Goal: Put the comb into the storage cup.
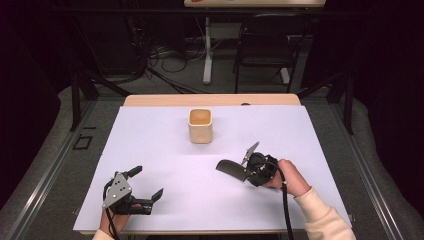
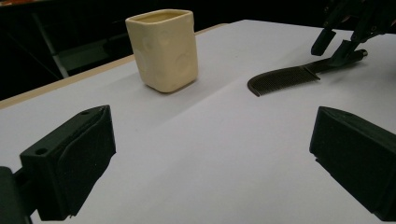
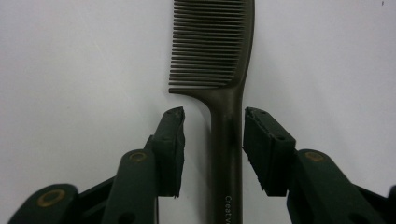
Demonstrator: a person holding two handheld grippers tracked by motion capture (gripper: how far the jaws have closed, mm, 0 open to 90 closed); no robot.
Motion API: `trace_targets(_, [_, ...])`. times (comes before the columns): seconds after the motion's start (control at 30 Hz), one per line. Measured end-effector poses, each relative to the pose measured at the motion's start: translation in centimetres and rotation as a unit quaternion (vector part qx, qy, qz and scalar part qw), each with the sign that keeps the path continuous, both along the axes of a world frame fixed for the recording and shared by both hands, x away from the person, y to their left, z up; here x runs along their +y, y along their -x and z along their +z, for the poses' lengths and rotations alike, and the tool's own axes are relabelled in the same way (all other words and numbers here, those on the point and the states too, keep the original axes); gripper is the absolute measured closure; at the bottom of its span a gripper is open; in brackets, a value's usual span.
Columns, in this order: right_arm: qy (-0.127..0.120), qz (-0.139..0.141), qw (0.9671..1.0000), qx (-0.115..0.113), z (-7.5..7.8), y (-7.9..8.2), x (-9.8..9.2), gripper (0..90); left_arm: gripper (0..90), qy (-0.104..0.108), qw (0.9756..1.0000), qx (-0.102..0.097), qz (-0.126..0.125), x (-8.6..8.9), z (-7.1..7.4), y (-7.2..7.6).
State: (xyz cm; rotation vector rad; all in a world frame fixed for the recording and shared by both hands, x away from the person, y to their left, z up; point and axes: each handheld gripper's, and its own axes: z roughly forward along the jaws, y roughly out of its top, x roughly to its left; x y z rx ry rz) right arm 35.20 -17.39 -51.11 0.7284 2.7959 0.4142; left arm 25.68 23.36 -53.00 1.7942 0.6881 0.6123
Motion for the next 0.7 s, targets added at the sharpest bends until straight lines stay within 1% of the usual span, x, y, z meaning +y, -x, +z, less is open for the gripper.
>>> trace_targets(0.1, [0.01, 0.005, 0.9999, -0.001, -0.2, -0.2, 0.2, 61.2, 0.2, -0.001, 1.0, -0.001, -0.001, 0.0, 0.0, 0.0])
trace_targets(0.13, [0.009, 0.002, 1.0, -0.001, -0.2, -0.2, 0.3, 62.2, 0.2, 0.0, 1.0, -0.001, 0.0, 0.0, 0.0, 0.0])
trace_targets(0.2, [0.019, 0.0, 0.9998, 0.003, -0.3, -0.4, 0.4, 62.8, 0.2, 0.001, 1.0, -0.001, 0.001, 0.0, 0.0, 0.0])
trace_targets(0.23, [0.015, 0.001, 0.9999, 0.001, -0.4, -0.5, 0.4, 63.1, 0.2, 0.001, 1.0, 0.0, 0.001, 0.0, 0.0, 0.0])
trace_targets(0.27, [0.021, -0.002, 0.9998, 0.001, -0.4, -0.6, 0.4, 63.0, 0.2, 0.0, 1.0, -0.001, 0.0, 0.0, 0.0, 0.0])
trace_targets(0.3, [0.02, -0.002, 0.9998, 0.002, -0.5, -0.7, 0.4, 62.6, 0.2, 0.0, 1.0, -0.001, 0.0, 0.0, 0.0, 0.0])
trace_targets(0.43, [0.028, -0.004, 0.9995, 0.013, -0.8, -1.1, 0.3, 63.5, 0.2, 0.0, 1.0, -0.001, 0.001, 0.0, 0.0, 0.0])
trace_targets(0.47, [0.033, -0.006, 0.9992, 0.021, -0.8, -1.2, 0.3, 63.6, 0.2, 0.0, 1.0, 0.0, 0.0, 0.0, 0.0, 0.0])
trace_targets(0.5, [0.026, -0.005, 0.9995, 0.017, -1.0, -1.3, 0.3, 63.8, 0.2, 0.0, 1.0, 0.0, 0.0, 0.0, 0.0, 0.0])
trace_targets(0.7, [0.024, -0.01, 0.9992, 0.03, -1.5, -1.8, 0.1, 66.5, 0.2, -0.001, 1.0, 0.0, 0.0, 0.0, 0.0, 0.0])
